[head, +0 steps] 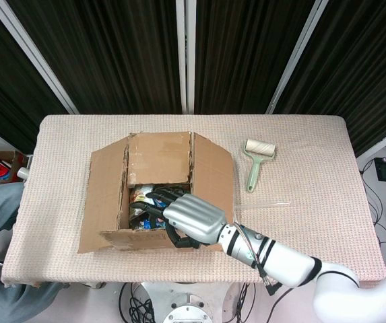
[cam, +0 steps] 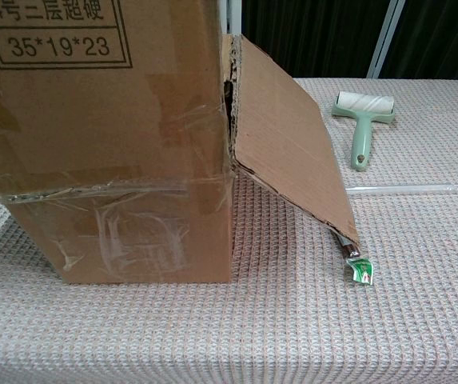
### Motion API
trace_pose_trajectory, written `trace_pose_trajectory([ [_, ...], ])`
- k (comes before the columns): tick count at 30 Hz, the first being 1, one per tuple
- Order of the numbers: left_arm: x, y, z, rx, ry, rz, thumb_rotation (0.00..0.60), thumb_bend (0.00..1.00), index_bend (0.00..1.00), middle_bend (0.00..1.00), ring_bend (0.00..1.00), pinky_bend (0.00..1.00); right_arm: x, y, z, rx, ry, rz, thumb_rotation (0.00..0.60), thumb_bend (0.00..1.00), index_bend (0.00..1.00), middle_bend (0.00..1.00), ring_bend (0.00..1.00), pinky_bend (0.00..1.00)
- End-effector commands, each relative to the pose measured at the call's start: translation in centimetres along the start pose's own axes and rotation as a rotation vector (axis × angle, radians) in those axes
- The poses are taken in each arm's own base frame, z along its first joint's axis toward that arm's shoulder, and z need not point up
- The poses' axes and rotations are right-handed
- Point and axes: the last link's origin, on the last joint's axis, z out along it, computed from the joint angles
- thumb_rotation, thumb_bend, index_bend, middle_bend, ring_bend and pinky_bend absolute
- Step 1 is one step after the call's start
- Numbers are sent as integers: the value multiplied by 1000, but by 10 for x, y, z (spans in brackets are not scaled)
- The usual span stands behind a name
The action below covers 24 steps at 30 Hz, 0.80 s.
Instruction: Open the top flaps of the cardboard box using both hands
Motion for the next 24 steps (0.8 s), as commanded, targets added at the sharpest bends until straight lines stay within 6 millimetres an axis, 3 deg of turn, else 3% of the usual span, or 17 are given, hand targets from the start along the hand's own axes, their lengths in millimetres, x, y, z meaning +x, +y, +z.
trace_pose_trajectory([
  [1,1,4,0,-6,-2,2,600,6,31,54,94,214,-5,-4,-16,31,-52,19,600,929,0,355,0,0],
  [11,-1,12,1,-21,-5,2,600,6,31,54,94,214,-19,-3,-34,48,-195,42,600,929,0,357,0,0],
  [16,4,17,7,-40,13,4,600,5,31,54,94,214,-5,6,-50,67,-42,-43,600,929,0,335,0,0],
  [20,9,32,20,-98,33,-3,600,2,31,54,94,214,9,24,-83,15,151,-198,600,914,0,260,0,0],
  [24,9,72,45,-222,55,-52,600,3,31,54,94,213,29,62,-129,-189,431,-413,600,722,0,43,0,0],
])
